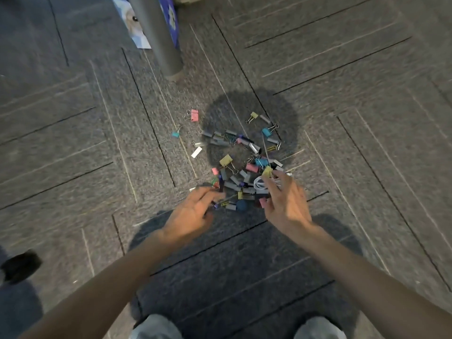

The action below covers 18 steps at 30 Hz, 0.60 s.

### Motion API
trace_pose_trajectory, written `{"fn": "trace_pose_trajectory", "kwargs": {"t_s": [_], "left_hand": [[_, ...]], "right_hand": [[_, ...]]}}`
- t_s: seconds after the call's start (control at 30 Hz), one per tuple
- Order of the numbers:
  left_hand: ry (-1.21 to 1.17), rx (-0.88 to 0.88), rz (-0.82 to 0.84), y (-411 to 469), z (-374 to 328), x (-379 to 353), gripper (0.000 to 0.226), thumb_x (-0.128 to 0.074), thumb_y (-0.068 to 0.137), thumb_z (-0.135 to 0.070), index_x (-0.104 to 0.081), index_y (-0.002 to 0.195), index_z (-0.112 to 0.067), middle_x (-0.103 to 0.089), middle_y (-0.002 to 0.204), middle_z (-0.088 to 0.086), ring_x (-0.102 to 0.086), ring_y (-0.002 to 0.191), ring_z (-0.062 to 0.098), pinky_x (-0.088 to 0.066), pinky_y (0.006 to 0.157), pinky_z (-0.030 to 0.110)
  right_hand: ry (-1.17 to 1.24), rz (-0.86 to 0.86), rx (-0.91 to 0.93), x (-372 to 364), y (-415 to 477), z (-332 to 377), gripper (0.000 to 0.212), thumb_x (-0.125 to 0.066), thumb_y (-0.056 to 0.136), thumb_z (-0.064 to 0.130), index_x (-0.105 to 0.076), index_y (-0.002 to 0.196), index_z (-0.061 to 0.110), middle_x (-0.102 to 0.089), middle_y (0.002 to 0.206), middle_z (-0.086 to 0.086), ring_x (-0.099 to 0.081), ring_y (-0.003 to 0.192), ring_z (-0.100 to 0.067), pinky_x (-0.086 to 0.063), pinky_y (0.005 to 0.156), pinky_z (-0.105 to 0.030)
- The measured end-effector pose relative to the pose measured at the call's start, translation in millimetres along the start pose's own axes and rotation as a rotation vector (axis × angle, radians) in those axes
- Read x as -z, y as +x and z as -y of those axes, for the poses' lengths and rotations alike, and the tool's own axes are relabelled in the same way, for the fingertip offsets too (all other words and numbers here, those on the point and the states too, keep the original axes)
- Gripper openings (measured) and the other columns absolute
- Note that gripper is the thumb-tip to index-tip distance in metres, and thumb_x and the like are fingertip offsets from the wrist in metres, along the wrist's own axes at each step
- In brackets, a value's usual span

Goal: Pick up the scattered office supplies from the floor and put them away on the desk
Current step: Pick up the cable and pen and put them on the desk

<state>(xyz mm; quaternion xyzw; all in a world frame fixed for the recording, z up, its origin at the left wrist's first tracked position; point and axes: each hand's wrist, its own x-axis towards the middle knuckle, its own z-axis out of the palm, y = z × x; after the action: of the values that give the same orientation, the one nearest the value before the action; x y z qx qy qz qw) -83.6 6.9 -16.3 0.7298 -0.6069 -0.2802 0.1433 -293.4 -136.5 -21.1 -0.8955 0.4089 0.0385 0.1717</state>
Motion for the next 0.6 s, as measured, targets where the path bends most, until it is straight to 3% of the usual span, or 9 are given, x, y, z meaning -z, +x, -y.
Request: {"fn": "trace_pose_trajectory", "kwargs": {"t_s": [0.1,0.23,0.3,0.37,0.47,0.53,0.6], "left_hand": [[0.151,-0.18,-0.024,14,29,-10,0.069,-0.065,0.064,0.0,-0.044,0.129,-0.01,-0.046,0.135,0.013,-0.046,0.122,0.025,-0.046,0.098,0.035],[0.219,-0.203,-0.027,23,54,-12,0.073,-0.063,0.063,-0.007,-0.042,0.132,-0.017,-0.043,0.137,0.007,-0.044,0.121,0.021,-0.041,0.096,0.029],[0.292,-0.244,-0.043,25,59,-10,0.063,-0.059,0.07,-0.017,-0.043,0.131,-0.02,-0.046,0.136,0.006,-0.047,0.119,0.022,-0.046,0.092,0.032],[0.277,-0.279,-0.068,26,64,-8,0.046,-0.054,0.08,-0.024,-0.051,0.125,-0.018,-0.052,0.131,0.007,-0.052,0.116,0.023,-0.051,0.091,0.036],[0.236,-0.303,-0.129,26,70,-6,0.023,-0.059,0.088,-0.024,-0.06,0.11,-0.016,-0.06,0.116,0.005,-0.058,0.105,0.02,-0.055,0.082,0.037],[0.217,-0.325,-0.163,24,71,-6,0.012,-0.061,0.089,-0.021,-0.063,0.099,-0.015,-0.06,0.101,0.001,-0.058,0.089,0.015,-0.055,0.074,0.034],[0.215,-0.348,-0.191,22,70,-5,0.007,-0.058,0.091,-0.02,-0.062,0.094,-0.016,-0.057,0.093,-0.003,-0.053,0.081,0.013,-0.052,0.071,0.03]], "right_hand": [[-0.073,-0.079,0.031,-23,16,-8,0.06,-0.071,0.074,0.015,-0.048,0.13,0.013,-0.045,0.13,-0.016,-0.053,0.108,-0.034,-0.046,0.092,-0.046],[-0.087,-0.194,0.086,-25,25,-12,0.049,-0.069,0.071,0.011,-0.058,0.118,0.012,-0.053,0.115,-0.011,-0.058,0.097,-0.029,-0.044,0.086,-0.041],[-0.078,-0.185,0.177,-18,27,-18,0.043,-0.068,0.073,0.01,-0.061,0.115,0.012,-0.055,0.11,-0.007,-0.059,0.093,-0.024,-0.038,0.083,-0.036],[-0.001,-0.185,0.219,-8,32,-21,0.038,-0.065,0.075,0.002,-0.06,0.112,0.01,-0.054,0.108,-0.004,-0.058,0.087,-0.019,-0.044,0.079,-0.031],[0.166,-0.21,0.207,6,41,-14,0.034,-0.061,0.077,-0.007,-0.05,0.105,0.008,-0.045,0.108,-0.009,-0.05,0.068,-0.012,-0.042,0.05,-0.016],[0.23,-0.208,0.197,9,43,-11,0.035,-0.058,0.079,-0.01,-0.043,0.102,0.01,-0.044,0.103,-0.006,-0.049,0.058,-0.014,-0.042,0.039,-0.026],[0.313,-0.132,0.138,10,45,-13,0.038,-0.053,0.082,-0.012,-0.038,0.104,0.015,-0.051,0.088,0.0,-0.053,0.054,-0.015,-0.046,0.042,-0.028]]}}
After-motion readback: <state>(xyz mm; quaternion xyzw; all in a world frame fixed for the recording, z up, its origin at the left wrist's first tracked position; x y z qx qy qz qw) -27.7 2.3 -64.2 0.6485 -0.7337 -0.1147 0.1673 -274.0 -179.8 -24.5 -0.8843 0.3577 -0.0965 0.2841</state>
